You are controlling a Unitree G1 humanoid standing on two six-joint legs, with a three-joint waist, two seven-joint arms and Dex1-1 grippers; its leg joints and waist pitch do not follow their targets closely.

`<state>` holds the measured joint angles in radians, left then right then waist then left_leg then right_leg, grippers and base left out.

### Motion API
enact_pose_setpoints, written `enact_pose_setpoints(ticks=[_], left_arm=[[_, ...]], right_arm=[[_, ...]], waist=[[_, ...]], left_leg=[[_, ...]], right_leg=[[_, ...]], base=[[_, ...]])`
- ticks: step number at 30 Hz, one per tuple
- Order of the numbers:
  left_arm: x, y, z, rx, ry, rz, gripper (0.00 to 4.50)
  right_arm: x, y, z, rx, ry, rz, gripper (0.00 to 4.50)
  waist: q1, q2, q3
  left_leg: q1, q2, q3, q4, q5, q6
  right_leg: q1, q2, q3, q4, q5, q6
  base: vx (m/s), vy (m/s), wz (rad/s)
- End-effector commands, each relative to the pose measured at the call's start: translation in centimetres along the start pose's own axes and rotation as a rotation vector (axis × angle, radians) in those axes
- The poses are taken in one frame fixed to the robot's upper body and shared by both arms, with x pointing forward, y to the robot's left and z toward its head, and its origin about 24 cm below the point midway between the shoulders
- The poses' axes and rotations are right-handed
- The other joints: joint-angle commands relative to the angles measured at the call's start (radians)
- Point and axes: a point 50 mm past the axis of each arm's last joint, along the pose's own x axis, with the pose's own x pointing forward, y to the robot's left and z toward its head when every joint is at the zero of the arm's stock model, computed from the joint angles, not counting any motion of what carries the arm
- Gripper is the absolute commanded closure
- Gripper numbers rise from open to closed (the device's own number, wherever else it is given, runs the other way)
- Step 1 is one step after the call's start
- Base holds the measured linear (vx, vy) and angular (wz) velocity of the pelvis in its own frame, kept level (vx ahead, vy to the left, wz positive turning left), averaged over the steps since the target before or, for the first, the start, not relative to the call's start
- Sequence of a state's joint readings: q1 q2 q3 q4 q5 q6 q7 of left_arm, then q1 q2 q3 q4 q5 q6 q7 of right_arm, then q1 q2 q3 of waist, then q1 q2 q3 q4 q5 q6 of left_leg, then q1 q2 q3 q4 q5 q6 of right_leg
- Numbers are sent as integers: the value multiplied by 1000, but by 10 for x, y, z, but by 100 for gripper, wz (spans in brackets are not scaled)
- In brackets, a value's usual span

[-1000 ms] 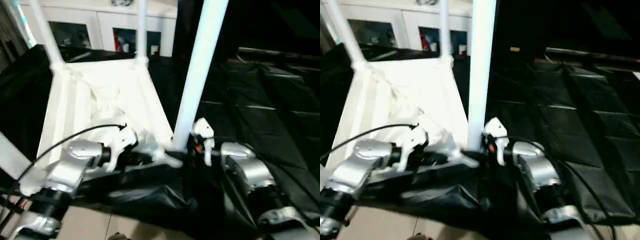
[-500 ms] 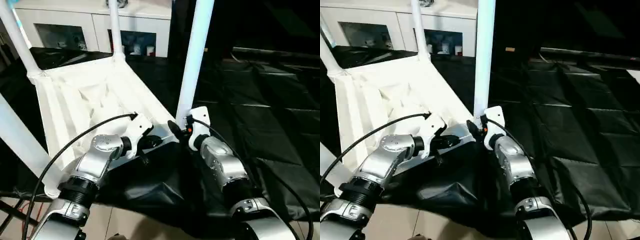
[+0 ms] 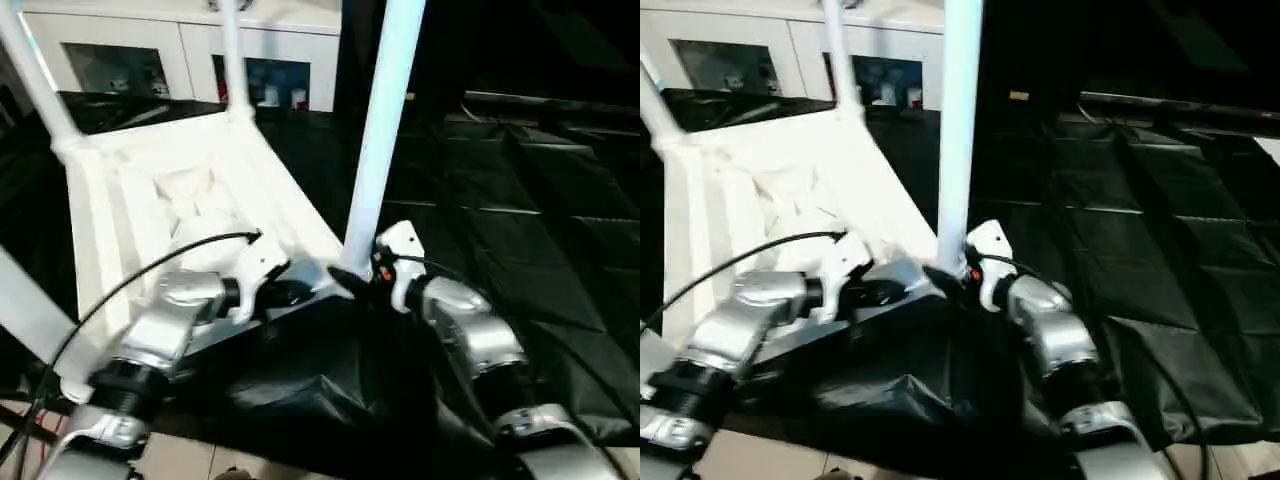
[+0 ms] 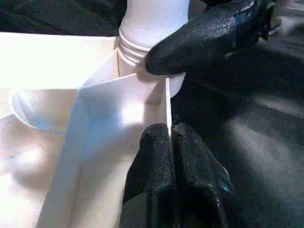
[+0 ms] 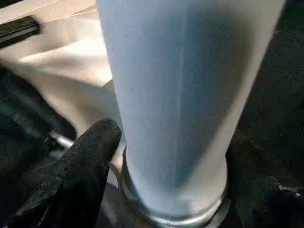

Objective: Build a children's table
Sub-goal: Rotate leg to tighten

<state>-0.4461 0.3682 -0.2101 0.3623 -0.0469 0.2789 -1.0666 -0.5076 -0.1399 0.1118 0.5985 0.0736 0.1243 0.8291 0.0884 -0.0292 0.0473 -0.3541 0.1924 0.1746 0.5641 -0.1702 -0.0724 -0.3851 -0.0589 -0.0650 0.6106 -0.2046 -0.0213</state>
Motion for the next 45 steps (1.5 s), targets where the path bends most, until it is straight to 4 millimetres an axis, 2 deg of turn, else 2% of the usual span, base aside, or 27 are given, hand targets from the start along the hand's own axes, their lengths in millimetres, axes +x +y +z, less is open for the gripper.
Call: enact_pose_setpoints(ticks=[1, 3, 7, 11, 15, 18, 20, 22, 24, 25, 26, 27, 29, 30, 33, 37, 39, 45], left_arm=[[12, -18, 8, 58, -12, -161, 450], [7, -20, 5, 61, 5, -202, 450], [0, -24, 1, 58, 23, -266, 450], [-2, -24, 0, 58, 30, -278, 450], [-5, -23, -2, 60, 41, -265, 450], [-3, -21, -1, 63, 37, -241, 450], [0, -19, 1, 60, 18, -210, 450], [3, -17, 3, 46, 2, -170, 450], [9, -9, 8, 27, -26, -71, 450], [13, -6, 11, 13, -43, -31, 450], [13, -5, 12, 11, -45, -24, 450], [20, -2, 18, -10, -67, 35, 450], [27, 3, 24, -27, -82, 99, 450], [28, 3, 25, -29, -84, 110, 450], [38, 4, 33, -32, -105, 149, 450], [47, 2, 39, -30, -127, 155, 450], [49, 0, 39, -25, -127, 146, 450], [41, -3, 33, -1, -107, 79, 450]], right_arm=[[8, 23, -1, -22, 31, 217, 96], [1, 22, -2, -41, 54, 268, 96], [-9, 22, -5, -49, 102, 338, 96], [-10, 22, -5, -49, 101, 350, 133], [-9, 26, -3, -25, 91, 381, 174], [-7, 28, -4, -14, 86, 374, 184], [-3, 30, -7, 19, 79, 329, 185], [2, 30, -10, 28, 81, 263, 186], [11, 25, -15, 60, 98, 111, 187], [16, 21, -17, 91, 97, 19, 187], [17, 21, -17, 99, 96, 2, 187], [25, 17, -19, 174, 79, -137, 187], [32, 15, -20, 245, 71, -256, 187], [33, 15, -20, 254, 72, -273, 187], [45, 22, -15, 256, 47, -281, 188], [55, 33, -5, 184, 9, -217, 188], [58, 38, 0, 186, -30, -162, 132], [49, 35, 4, 131, -45, -56, 67]], waist=[[0, 4, -55], [3, 7, -54], [12, 5, -52], [12, 4, -51], [11, 4, -53], [11, 3, -56], [11, 2, -53], [10, 2, -50], [6, 2, -46], [2, 3, -43], [-1, 3, -42], [-8, 2, -41], [-11, 6, -42], [-16, 4, -43], [-17, 4, -44], [-15, 4, -47], [-14, 3, -48], [-7, 4, -52]], left_leg=[[8, 45, -10, -59, -182, 41], [9, 46, -8, -59, -188, 42], [9, 48, -8, -62, -213, 34], [12, 47, -10, -63, -233, 19], [10, 46, -10, -62, -207, 21], [9, 45, -10, -60, -189, 26], [8, 45, -9, -60, -194, 27], [10, 44, -10, -63, -222, 16], [11, 43, -12, -66, -258, -1], [16, 42, -14, -68, -289, -18], [18, 42, -16, -68, -305, -26], [21, 41, -20, -71, -336, -37], [17, 41, -26, -74, -348, -46], [18, 41, -27, -74, -360, -48], [22, 40, -23, -71, -363, -35], [15, 42, -19, -71, -324, -27], [12, 41, -18, -70, -302, -18], [6, 42, -14, -67, -242, 6]], right_leg=[[42, -85, 54, -68, -113, -209], [40, -84, 55, -69, -119, -210], [40, -84, 54, -70, -158, -205], [37, -88, 56, -76, -217, -195], [39, -85, 55, -71, -177, -196], [40, -84, 54, -67, -140, -203], [40, -85, 54, -69, -152, -204], [37, -87, 55, -75, -207, -194], [34, -89, 55, -84, -296, -174], [30, -92, 55, -93, -369, -159], [28, -92, 55, -94, -400, -152], [24, -95, 53, -103, -477, -126], [26, -96, 50, -106, -506, -105], [23, -95, 50, -107, -498, -102], [18, -93, 54, -109, -465, -105], [23, -91, 56, -100, -375, -127], [27, -91, 57, -95, -337, -140], [37, -87, 57, -83, -236, -164]], base=[[0, 0, 0], [0, 0, 0], [0, 0, 0], [0, 0, 0], [0, 0, 0], [0, 0, 0], [0, 0, 0], [0, 0, 0], [0, 0, 0], [0, 0, 0], [-53, -6, -2], [-53, -6, -2], [-28, 1, -3], [0, 0, 0], [0, 0, 0], [0, 0, 0], [0, 0, 0], [0, 0, 0]])
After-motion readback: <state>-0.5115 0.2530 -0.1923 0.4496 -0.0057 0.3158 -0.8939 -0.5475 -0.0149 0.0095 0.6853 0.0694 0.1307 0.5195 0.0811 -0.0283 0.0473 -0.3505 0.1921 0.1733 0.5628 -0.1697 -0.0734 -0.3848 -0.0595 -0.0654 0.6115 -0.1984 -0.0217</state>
